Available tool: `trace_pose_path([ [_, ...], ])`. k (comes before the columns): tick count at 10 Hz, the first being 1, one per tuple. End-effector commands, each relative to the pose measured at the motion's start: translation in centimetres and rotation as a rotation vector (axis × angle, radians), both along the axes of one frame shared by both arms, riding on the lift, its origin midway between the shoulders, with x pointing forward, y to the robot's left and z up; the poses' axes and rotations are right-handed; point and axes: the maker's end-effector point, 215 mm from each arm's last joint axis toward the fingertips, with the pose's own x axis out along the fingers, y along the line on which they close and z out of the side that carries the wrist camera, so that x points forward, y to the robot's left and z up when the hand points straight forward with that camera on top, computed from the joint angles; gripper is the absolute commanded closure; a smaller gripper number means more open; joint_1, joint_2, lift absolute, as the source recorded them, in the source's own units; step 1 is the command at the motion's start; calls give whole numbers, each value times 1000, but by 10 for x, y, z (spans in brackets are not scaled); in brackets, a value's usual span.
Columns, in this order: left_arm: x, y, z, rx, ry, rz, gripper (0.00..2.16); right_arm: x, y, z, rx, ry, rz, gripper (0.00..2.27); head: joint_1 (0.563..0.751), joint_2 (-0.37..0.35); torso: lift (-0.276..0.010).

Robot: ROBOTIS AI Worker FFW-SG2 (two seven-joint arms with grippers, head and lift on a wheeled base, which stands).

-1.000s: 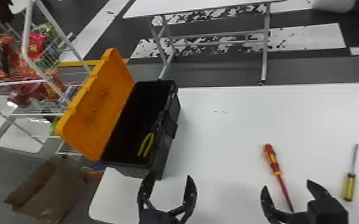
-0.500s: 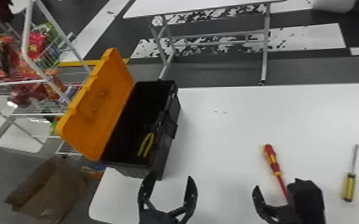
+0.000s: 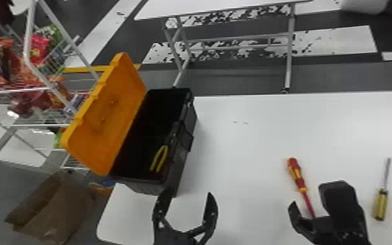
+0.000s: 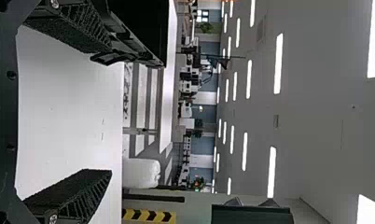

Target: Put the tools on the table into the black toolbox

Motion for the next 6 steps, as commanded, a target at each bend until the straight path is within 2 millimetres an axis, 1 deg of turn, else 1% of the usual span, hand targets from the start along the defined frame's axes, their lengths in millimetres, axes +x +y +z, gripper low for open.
trace_pose_path([
  [1, 2, -5, 1, -2, 1, -13, 66, 2, -1, -2, -1, 21, -2, 144, 695, 332, -75],
  [4, 9, -17, -2, -5, 12, -45, 66, -1, 4, -9, -6, 81, 12, 144, 695, 308, -75],
  [6, 13, -23, -3, -5, 15, -66, 66, -3, 2, -13, -22, 112, 17, 147, 695, 300, -75],
])
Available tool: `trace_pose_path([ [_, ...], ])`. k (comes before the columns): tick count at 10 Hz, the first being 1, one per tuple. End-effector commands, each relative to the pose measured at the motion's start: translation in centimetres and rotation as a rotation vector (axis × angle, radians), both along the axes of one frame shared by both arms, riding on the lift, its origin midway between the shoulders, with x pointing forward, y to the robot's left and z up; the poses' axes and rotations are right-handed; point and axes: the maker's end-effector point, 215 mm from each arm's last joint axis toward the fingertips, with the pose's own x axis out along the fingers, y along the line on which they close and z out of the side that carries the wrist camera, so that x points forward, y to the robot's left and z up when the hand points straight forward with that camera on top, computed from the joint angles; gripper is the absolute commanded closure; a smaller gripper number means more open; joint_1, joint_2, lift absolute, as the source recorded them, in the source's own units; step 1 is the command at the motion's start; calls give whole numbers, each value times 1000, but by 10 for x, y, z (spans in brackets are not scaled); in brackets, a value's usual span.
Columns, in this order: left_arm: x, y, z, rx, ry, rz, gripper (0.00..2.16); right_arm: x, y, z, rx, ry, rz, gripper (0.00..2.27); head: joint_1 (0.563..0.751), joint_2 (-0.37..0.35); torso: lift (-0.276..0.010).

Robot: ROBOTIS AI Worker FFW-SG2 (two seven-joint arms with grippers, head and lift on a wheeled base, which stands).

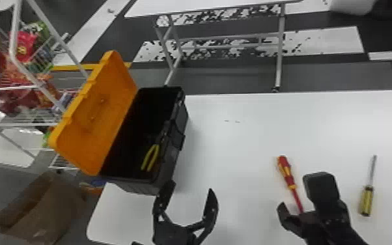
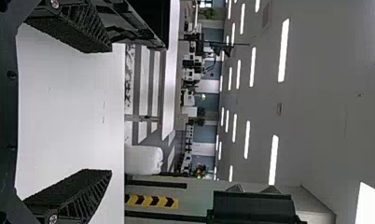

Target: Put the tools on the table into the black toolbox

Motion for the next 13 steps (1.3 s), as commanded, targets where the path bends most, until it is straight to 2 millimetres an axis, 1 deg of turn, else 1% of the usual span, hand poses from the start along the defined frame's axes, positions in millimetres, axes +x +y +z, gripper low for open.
trace_pose_path([
  [1, 3, -4, -4, 5, 12, -18, 66, 0, 0, -2, 5, 21, -2, 151, 695, 293, -75],
  [4, 5, -7, -5, 3, 15, -25, 66, 7, 3, 2, 18, 26, -1, 161, 695, 284, -75],
  [6, 6, -10, -10, 4, 30, -31, 66, 5, 0, -2, 4, 40, -5, 191, 695, 279, -75],
  [8, 8, -15, -10, 0, 29, -42, 66, 2, -2, -9, -8, 59, -6, 191, 695, 270, -75],
  [10, 8, -16, -11, 0, 32, -43, 66, 5, -2, -10, -12, 60, -2, 215, 695, 260, -75],
  [12, 9, -15, -11, 3, 33, -44, 66, 7, -1, -11, -11, 64, -1, 292, 695, 257, -75],
  [13, 9, -15, -12, 4, 36, -45, 66, 6, -1, -12, -13, 68, 0, 461, 695, 258, -75],
])
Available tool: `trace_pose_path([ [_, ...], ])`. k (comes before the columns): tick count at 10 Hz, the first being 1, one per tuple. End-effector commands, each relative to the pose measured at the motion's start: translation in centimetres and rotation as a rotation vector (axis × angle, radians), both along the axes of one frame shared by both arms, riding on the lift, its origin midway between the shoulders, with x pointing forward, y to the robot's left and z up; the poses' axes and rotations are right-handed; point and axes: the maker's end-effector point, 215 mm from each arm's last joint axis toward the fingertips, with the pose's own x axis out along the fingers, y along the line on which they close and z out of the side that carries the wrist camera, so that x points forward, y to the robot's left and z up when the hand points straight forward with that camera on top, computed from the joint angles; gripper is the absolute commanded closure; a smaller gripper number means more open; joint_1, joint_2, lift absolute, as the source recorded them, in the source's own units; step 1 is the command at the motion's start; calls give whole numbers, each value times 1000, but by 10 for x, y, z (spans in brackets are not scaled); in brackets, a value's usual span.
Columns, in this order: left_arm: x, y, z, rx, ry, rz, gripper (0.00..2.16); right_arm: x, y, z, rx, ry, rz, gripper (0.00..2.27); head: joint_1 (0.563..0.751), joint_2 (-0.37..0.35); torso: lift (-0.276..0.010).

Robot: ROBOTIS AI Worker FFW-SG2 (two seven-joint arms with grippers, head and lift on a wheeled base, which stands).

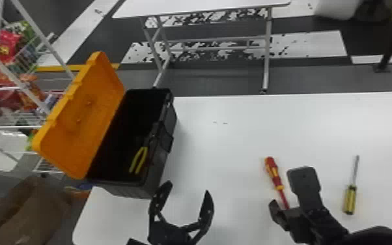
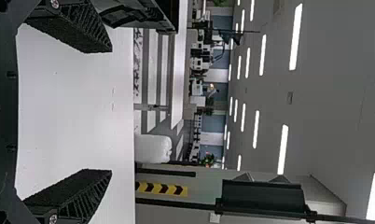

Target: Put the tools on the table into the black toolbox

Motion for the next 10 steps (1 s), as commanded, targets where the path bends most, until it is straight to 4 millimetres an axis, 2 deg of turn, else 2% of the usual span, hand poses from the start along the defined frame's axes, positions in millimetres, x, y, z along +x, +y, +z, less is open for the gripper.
trace_pose_path([
  [1, 0, 0, -1, 1, 1, -1, 66, 1, -1, -1, -2, 1, -3, 583, 695, 258, -75],
  [2, 1, 0, -2, 1, 4, 1, 66, 1, -1, -2, -3, 2, -3, 815, 695, 258, -75],
  [3, 1, 0, -1, 2, 3, -3, 66, 1, -1, -3, -5, 3, -3, 1200, 695, 256, -75],
  [4, 1, 0, -1, 2, 3, -3, 66, 0, -3, -4, -7, 6, -5, 1366, 695, 255, -75],
  [6, 2, 0, -3, 4, 6, -4, 66, -9, -12, -13, -31, 55, -4, 2003, 695, 251, -75],
  [7, 2, -1, -3, 3, 6, -5, 66, -18, -16, -20, -41, 99, 6, 2243, 695, 246, -75],
  [8, 2, -1, -3, 3, 6, -5, 66, -19, -19, -21, -40, 108, 8, 2243, 695, 244, -75],
  [10, 3, 0, -1, 2, 4, -3, 66, -7, -12, -10, -10, 35, 17, 2243, 695, 236, -75],
])
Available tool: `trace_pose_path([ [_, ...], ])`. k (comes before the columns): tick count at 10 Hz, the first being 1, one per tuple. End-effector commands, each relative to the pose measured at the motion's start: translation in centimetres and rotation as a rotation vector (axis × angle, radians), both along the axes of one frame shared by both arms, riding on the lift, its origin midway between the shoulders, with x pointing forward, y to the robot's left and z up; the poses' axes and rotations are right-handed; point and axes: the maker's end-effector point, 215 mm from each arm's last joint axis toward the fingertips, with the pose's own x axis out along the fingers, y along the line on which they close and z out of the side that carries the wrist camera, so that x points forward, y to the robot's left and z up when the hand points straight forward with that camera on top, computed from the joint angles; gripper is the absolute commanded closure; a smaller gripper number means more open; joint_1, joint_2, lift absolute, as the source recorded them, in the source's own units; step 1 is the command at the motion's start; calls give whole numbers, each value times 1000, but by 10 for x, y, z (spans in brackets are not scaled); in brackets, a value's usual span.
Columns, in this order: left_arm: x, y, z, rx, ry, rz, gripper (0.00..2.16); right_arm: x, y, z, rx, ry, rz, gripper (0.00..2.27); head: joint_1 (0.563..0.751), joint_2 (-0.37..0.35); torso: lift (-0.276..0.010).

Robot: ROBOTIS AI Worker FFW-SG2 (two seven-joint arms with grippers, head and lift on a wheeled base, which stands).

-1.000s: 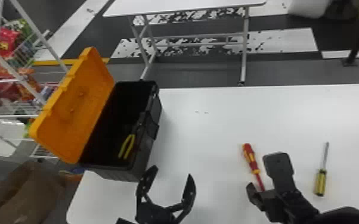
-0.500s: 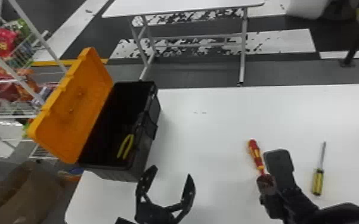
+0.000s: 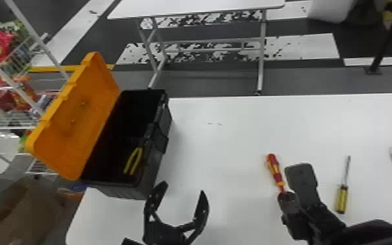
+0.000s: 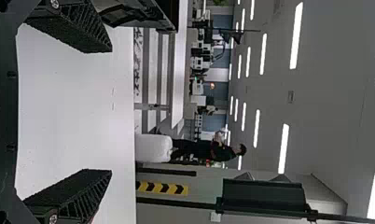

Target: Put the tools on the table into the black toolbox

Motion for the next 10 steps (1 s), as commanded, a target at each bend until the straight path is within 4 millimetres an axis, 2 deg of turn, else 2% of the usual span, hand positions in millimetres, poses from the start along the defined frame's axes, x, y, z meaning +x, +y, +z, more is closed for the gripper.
trace_pose_path([
  [1, 0, 1, 1, -1, -1, 1, 66, 11, 6, 12, 25, -61, 4, 2243, 695, 238, -75],
  [3, 1, 1, 3, -1, -5, -1, 66, 19, 16, 28, 70, -122, 14, 2243, 695, 249, -75],
  [7, 3, 2, 10, 1, -19, -4, 66, 25, 23, 48, 105, -190, 21, 2243, 695, 267, -75],
  [10, 10, -4, 28, -39, -21, -35, 60, 21, 36, 65, 156, -256, 50, 2243, 695, 271, -75],
])
